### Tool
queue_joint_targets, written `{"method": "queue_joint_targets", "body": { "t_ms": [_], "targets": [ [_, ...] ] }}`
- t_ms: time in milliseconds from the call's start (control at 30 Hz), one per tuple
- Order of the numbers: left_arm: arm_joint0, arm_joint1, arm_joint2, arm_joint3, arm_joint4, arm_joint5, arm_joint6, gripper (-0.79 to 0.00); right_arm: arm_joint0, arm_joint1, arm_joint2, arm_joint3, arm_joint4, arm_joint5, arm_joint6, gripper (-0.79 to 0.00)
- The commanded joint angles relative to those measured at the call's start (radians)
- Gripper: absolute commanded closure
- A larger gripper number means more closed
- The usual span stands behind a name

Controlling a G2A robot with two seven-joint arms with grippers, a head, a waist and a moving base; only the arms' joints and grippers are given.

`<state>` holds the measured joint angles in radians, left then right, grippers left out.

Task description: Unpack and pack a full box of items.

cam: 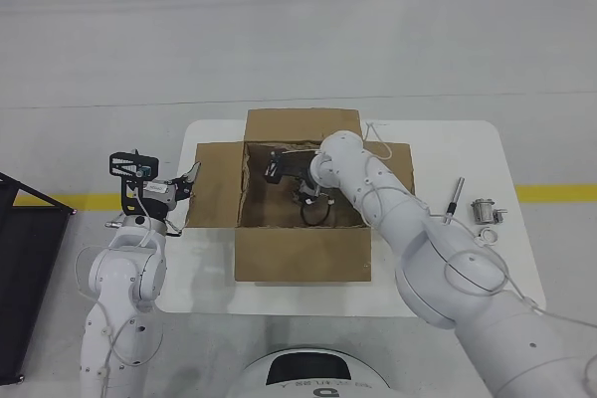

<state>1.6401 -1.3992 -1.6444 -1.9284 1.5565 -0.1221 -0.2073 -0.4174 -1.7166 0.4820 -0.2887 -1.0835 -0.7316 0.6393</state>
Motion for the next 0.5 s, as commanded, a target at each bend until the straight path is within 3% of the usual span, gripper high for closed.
{"method": "queue_joint_targets", "body": {
  "t_ms": [0, 467],
  "targets": [
    [0.0, 0.0, 0.0, 0.0, 0.0, 0.0, 0.0, -0.785, 0.001, 0.001, 0.002, -0.002, -0.002, 0.001, -0.005, -0.379],
    [0.0, 0.0, 0.0, 0.0, 0.0, 0.0, 0.0, -0.785, 0.005, -0.007, 0.016, 0.012, 0.009, 0.046, 0.023, -0.366]
  ]
}}
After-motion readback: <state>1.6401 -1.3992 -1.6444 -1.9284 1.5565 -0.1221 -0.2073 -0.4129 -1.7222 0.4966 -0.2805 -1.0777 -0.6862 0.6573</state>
